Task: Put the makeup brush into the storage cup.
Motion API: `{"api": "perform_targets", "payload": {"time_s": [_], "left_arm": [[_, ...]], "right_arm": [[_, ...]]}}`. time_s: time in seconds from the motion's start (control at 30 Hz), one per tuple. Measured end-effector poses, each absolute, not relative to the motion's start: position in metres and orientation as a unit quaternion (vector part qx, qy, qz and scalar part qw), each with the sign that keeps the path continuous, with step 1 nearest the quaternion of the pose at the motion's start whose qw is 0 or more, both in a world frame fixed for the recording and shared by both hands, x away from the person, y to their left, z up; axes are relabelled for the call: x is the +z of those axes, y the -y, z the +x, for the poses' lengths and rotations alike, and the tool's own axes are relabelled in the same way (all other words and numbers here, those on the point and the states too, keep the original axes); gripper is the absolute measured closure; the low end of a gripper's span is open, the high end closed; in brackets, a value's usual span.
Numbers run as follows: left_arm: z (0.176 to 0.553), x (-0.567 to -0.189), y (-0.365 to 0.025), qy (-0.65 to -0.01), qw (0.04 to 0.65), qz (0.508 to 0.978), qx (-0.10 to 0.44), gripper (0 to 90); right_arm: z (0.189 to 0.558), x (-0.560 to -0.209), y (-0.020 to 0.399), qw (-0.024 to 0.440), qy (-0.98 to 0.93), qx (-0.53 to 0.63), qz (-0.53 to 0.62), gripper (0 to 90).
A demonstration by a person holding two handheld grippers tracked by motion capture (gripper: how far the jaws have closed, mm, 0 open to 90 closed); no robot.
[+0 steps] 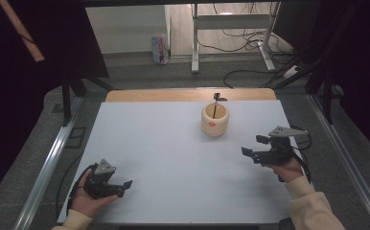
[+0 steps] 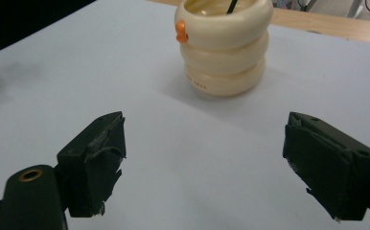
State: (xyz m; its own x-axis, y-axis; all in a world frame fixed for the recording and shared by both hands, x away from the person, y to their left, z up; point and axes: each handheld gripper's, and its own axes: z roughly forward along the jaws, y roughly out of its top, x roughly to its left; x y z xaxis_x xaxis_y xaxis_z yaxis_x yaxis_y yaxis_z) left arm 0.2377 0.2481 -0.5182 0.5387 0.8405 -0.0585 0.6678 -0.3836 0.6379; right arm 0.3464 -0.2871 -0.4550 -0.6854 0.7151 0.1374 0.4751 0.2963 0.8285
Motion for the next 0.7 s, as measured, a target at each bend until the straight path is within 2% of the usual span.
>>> {"api": "perform_targets", "payload": {"time_s": [0.43,0.7], "left_arm": [[0.237,-0.518,-0.248,-0.460,0.311,0.820,0.139,17.9],[0.237,-0.518,-0.248,-0.459,0.310,0.821,0.140,18.0]], "right_arm": [[0.317,-0.473,0.318,0.136,-0.793,0.438,0.402,15.2],[0.313,-0.478,0.320,0.144,-0.805,0.419,0.395,15.3]]}}
